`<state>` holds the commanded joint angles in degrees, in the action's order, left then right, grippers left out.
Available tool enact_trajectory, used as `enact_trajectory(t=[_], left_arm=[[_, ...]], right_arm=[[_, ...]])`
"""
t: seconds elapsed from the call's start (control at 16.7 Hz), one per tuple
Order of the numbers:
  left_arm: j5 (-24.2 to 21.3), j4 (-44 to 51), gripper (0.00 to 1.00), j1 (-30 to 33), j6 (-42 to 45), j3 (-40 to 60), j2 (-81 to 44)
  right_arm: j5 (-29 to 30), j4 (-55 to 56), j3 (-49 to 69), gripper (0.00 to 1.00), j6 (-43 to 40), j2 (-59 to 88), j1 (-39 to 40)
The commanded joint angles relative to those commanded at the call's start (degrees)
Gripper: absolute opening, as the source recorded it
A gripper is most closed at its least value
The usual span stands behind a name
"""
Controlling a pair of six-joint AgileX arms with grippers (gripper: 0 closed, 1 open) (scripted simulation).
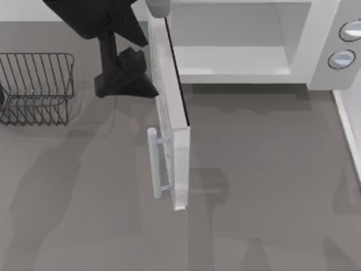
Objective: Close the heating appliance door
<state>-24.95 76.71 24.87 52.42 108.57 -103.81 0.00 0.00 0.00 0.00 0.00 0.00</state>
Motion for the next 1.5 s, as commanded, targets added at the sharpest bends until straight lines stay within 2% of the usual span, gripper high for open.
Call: enact_trajectory(t=[0.24,0.54,1.32,1.5], left_arm=[[0.79,-8.98,1.0,2.48,-2.59,-8.0,0.17],[0.94,-10.23,1.0,2.92,-3.05,-9.25,0.22],[0.94,-10.23,0.02,2.92,-3.05,-9.25,0.22],[0.94,-10.23,0.0,2.92,-3.05,-9.25,0.22]], right_arm=[[0.0,0.0,0.0,1.0,0.0,0.0,0.0],[0.0,0.0,0.0,1.0,0.0,0.0,0.0],[0.0,0.0,0.0,1.0,0.0,0.0,0.0],[0.0,0.0,0.0,1.0,0.0,0.0,0.0]])
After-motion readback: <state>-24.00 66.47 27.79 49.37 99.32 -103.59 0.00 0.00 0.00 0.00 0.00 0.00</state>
